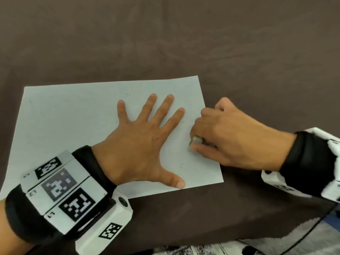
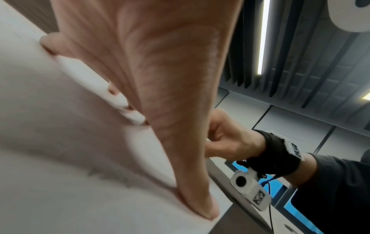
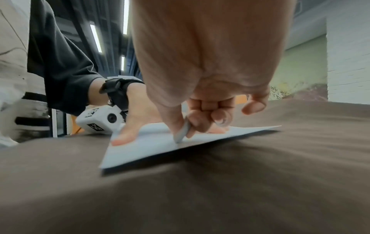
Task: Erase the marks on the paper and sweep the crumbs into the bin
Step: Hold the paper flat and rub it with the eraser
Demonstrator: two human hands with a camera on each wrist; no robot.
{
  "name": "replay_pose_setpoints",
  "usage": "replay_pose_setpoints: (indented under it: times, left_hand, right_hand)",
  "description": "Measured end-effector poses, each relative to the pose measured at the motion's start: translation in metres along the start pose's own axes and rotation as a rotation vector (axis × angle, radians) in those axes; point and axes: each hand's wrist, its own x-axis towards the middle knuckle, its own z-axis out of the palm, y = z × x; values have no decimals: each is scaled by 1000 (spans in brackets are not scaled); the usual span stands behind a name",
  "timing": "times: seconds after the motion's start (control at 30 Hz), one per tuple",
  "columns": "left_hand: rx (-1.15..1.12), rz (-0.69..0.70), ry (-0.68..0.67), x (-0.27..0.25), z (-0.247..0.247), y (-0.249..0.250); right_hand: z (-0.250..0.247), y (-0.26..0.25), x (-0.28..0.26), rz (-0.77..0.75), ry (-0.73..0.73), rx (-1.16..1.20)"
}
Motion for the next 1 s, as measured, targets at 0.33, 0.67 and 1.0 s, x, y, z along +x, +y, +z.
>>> replay_pose_setpoints:
  times: [0.33, 0.67, 1.0]
  left_hand:
    - [13, -4, -1, 1, 0, 0]
    - [4, 10, -11, 0, 0, -1]
    - [-32, 29, -4, -7, -9, 1]
  right_hand:
    - [5, -12, -11, -37, -63, -13]
    - [4, -15, -18, 3, -60, -35]
    - [21, -40, -56, 167, 190, -13]
